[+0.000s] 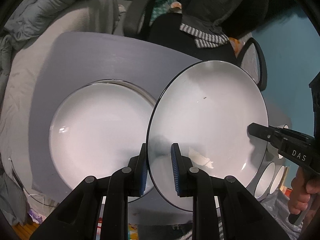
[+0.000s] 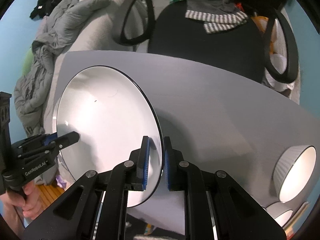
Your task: Organize plates and bowls
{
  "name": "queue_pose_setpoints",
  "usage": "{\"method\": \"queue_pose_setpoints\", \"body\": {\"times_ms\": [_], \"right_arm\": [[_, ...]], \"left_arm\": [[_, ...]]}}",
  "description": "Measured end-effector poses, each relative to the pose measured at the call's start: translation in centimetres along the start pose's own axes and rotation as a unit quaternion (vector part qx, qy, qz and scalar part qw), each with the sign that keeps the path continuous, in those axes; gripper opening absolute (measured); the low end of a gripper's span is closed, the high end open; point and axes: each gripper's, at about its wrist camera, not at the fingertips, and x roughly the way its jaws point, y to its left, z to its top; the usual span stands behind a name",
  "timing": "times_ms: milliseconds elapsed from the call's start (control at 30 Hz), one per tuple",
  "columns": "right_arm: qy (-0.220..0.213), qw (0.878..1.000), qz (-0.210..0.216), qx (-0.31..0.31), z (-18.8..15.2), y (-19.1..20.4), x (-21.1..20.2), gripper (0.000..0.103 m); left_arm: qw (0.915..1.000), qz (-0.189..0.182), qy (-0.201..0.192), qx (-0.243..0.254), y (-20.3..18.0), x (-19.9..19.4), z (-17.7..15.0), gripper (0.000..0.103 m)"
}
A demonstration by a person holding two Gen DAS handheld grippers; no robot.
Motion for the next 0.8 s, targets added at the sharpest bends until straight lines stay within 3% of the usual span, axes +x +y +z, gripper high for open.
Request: {"method": "queue_pose_setpoints", "body": {"times_ms": [367, 800], "right_arm": [[0.015, 0.999, 0.012, -0.038, 1.0, 6.5, 2.7, 0.013], [0.038, 0.998, 0.018, -0.046, 1.7, 11.0, 6.4, 0.013]], "left_arm": [[0.999, 0.013, -0.006, -0.043, 6.5, -1.3, -0.9, 0.021], [0.9978, 0.021, 0.008, -0.063, 11.6, -0.3, -1.1, 0.021]]}}
